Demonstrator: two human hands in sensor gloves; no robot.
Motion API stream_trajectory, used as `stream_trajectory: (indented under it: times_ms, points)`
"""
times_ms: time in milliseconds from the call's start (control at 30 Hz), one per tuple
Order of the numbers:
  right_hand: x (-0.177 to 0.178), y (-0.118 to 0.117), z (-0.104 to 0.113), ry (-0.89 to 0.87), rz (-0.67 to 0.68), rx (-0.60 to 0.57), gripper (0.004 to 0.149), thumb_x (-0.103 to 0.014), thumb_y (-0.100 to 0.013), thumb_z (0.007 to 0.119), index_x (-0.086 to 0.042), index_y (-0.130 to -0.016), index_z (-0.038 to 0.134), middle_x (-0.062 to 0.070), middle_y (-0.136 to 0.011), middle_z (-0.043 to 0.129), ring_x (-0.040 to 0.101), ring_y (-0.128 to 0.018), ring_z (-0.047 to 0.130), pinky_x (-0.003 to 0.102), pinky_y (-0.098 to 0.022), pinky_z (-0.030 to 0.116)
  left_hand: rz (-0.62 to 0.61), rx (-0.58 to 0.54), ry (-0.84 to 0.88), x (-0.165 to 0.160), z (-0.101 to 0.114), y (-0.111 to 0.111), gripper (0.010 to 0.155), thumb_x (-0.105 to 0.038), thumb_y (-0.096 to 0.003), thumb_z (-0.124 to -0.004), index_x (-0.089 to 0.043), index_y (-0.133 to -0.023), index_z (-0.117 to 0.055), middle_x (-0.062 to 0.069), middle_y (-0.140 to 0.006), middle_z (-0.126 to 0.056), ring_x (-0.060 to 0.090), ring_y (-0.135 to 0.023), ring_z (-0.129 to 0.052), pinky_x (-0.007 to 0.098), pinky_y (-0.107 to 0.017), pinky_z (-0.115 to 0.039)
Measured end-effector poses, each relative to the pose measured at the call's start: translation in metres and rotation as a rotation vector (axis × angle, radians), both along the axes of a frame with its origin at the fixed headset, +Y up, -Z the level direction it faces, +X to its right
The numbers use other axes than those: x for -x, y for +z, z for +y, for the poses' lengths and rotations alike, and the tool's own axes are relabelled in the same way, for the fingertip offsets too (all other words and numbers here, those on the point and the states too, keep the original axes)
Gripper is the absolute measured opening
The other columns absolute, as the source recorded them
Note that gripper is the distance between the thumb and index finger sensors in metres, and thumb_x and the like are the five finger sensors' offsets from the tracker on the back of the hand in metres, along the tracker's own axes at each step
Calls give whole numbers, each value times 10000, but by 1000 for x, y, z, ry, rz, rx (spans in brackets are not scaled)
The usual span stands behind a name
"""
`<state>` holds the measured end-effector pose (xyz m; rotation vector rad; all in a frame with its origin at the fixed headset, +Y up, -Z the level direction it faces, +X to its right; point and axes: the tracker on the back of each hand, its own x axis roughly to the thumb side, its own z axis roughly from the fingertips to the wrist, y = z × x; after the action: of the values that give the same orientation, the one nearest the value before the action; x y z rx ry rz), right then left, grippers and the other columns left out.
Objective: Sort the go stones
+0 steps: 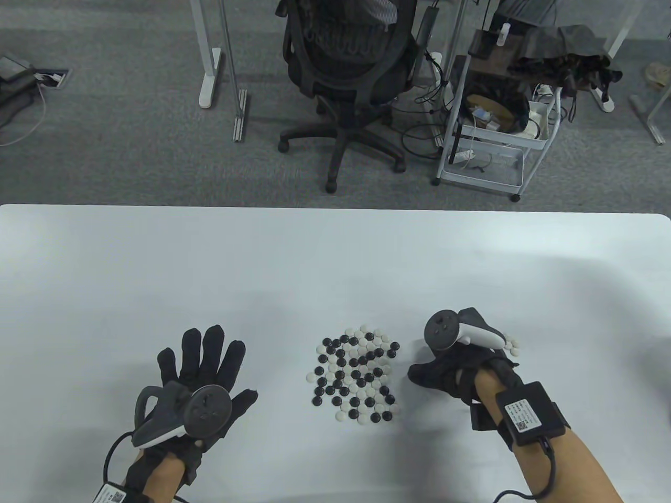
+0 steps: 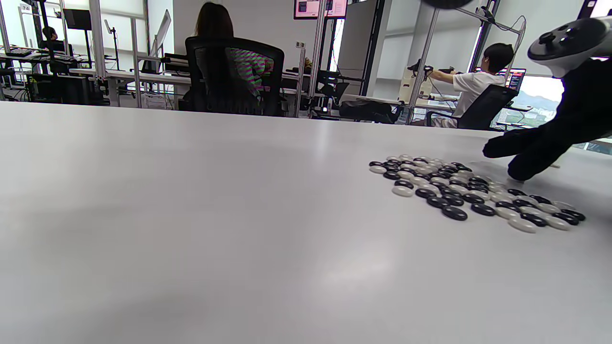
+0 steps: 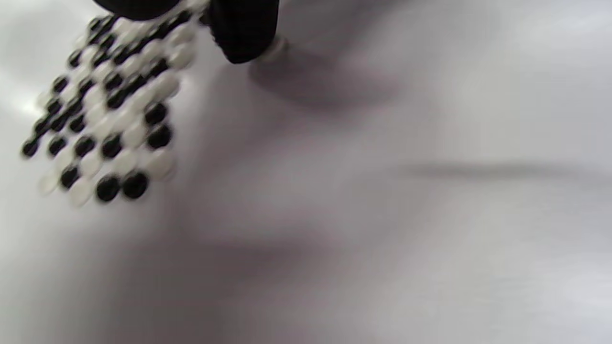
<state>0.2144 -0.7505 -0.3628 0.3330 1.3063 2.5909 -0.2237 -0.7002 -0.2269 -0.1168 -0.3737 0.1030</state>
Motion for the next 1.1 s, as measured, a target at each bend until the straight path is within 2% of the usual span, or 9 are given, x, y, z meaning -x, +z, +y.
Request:
stream_trajectory:
  times_ms: [133,333,733,867,967,1033,1100]
  points:
    - [-41,-16,4,74,-145,-25,612,-516,-551,490,-238,-1074,642,235,-1115,20,556,-894,-106,831,-555,72,-2,0,-1,0,0,0,772,-544,-634,-432,-87,-1216,-211,374,-1219,-13,649,-1011,19,887,-597,-106]
    - [-80,-21,5,104,-268,-31,614,-516,-549,491,-236,-1069,659,230,-1118,26,553,-897,-108,830,-557,69,-7,-17,-10,-2,1,1,773,-544,-634,-433,-85,-1216,-212,374,-1218,-13,650,-1011,16,886,-598,-106]
    - [-116,-22,3,134,-392,-66,617,-519,-549,485,-240,-1082,625,232,-1110,2,555,-891,-113,826,-565,79,0,-2,-8,-1,1,0,773,-543,-635,-432,-84,-1216,-210,375,-1218,-11,651,-1010,20,887,-597,-105]
    - [-119,-22,3,122,-397,-77,623,-521,-549,481,-236,-1088,611,236,-1106,-4,557,-888,-113,827,-562,80,-1,-4,-3,-1,1,0,772,-544,-635,-432,-85,-1216,-211,376,-1218,-11,650,-1010,19,888,-595,-107]
    - [-110,-21,11,109,-366,-117,623,-516,-550,490,-228,-1089,610,241,-1106,-3,558,-888,-113,828,-559,77,0,-3,-4,-1,1,0,772,-544,-635,-432,-87,-1216,-210,373,-1219,-12,650,-1011,18,886,-598,-105]
    - [-95,-18,18,109,-303,-133,616,-509,-555,507,-220,-1084,631,239,-1107,-2,556,-889,-114,828,-560,73,1,-1,-4,0,1,0,773,-543,-635,-433,-84,-1216,-211,377,-1218,-12,651,-1010,19,887,-597,-106]
    - [-74,-10,21,84,-198,-91,613,-506,-556,513,-214,-1078,649,236,-1110,6,554,-892,-112,827,-561,72,2,2,-4,0,1,-1,773,-544,-635,-432,-86,-1216,-211,373,-1219,-12,650,-1011,19,888,-596,-107]
